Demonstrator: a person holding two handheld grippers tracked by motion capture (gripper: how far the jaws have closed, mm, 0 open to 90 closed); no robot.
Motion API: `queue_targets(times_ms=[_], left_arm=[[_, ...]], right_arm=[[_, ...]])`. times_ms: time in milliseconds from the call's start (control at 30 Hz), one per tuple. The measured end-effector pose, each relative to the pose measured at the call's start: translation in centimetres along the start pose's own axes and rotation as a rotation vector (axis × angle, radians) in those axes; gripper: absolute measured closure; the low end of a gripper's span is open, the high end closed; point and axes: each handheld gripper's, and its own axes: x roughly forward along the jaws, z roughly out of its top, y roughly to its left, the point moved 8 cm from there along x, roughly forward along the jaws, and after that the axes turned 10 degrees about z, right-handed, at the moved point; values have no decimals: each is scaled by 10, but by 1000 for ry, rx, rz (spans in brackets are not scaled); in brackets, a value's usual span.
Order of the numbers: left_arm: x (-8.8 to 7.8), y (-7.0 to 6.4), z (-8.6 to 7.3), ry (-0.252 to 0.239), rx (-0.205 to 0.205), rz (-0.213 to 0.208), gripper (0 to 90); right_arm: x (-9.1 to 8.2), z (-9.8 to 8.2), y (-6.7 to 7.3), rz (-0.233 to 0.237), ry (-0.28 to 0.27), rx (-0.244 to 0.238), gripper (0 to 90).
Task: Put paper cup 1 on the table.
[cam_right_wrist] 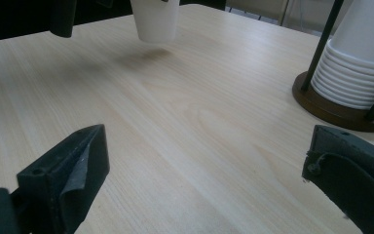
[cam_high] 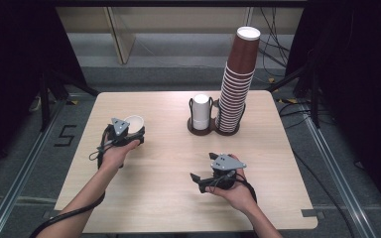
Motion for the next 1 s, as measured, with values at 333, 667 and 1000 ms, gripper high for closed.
queue_targets(times_ms=[333,667,1000], left_arm=[[5,-8,-15,34,-10,-30,246],[6,-7,-19,55,-29,-61,213],[-9,-7,-14,17,-41,-78,0]], right_arm=[[-1,-1,0,1,2,18,29],[-2,-1,0,-1,7,16,28],[-6,-3,-3,-1,0,38,26]])
